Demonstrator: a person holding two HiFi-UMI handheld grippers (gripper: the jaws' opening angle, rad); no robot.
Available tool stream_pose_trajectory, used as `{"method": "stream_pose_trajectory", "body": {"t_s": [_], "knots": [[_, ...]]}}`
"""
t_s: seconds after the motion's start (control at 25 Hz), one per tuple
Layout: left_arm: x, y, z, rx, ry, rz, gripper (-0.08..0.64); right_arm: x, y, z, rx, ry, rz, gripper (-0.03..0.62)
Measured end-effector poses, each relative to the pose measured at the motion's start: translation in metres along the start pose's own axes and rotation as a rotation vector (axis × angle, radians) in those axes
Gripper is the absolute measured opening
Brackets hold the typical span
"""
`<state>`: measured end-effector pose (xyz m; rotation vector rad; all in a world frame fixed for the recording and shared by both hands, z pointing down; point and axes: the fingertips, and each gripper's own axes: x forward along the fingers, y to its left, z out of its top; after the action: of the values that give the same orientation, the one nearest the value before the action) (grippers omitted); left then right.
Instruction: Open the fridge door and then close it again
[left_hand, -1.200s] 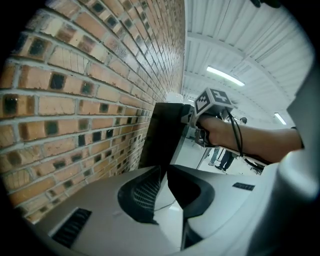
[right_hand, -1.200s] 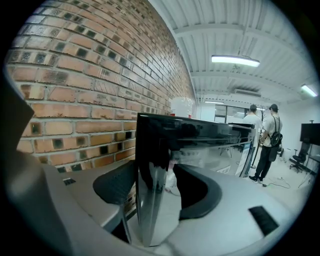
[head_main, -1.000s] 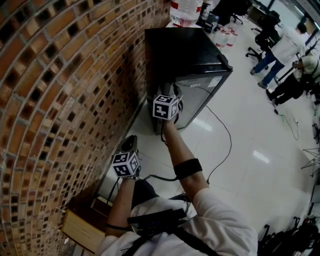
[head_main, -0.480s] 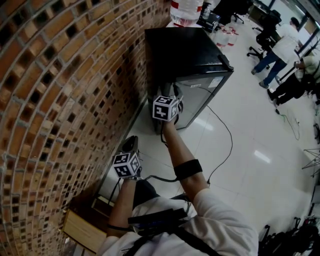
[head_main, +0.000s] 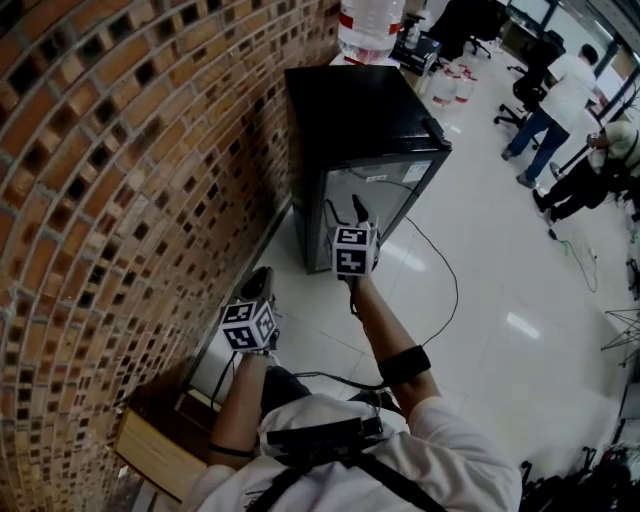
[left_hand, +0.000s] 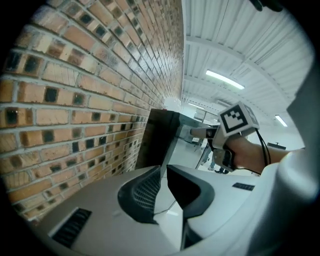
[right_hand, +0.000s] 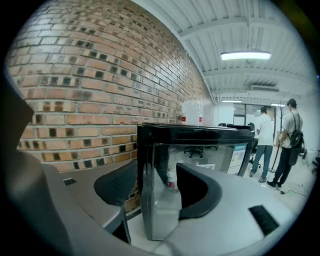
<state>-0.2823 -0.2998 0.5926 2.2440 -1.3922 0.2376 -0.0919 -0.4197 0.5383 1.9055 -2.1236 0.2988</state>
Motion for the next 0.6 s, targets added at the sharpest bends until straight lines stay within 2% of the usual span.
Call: {"method": "stream_pose_trajectory", "body": {"t_s": [0.04,0.12,0.2,0.32,0.44,0.6], "knots": [[-0.005,-0.010,0.007,0.011,-0.008,-0.003,0.030,-0.016,-0.009,0.000,0.011,0.001,0.030,0.276],[-0.017,-0.032,0.018,0.034,-0.022,-0.005,0.000,-0.052,-0.035,0.005,0.032,-0.012,0.074,0.216],[-0.029,-0.058,0.026,0.059,-0.036,-0.012,0.000,-0.093,-0.068,0.012,0.053,-0.039,0.095,0.112],[-0.037,-0.104,0.043,0.111,-0.064,-0.053,0.000,-0.149,-0.116,0.029,0.104,-0.089,0.133,0.000],[-0.041,-0.148,0.047,0.149,-0.081,-0.108,0.000,-0.200,-0.152,0.032,0.124,-0.121,0.136,0.000],[-0.036,-0.194,0.035,0.164,-0.090,-0.150,0.000,-0.245,-0.172,0.015,0.127,-0.128,0.137,0.000]]}}
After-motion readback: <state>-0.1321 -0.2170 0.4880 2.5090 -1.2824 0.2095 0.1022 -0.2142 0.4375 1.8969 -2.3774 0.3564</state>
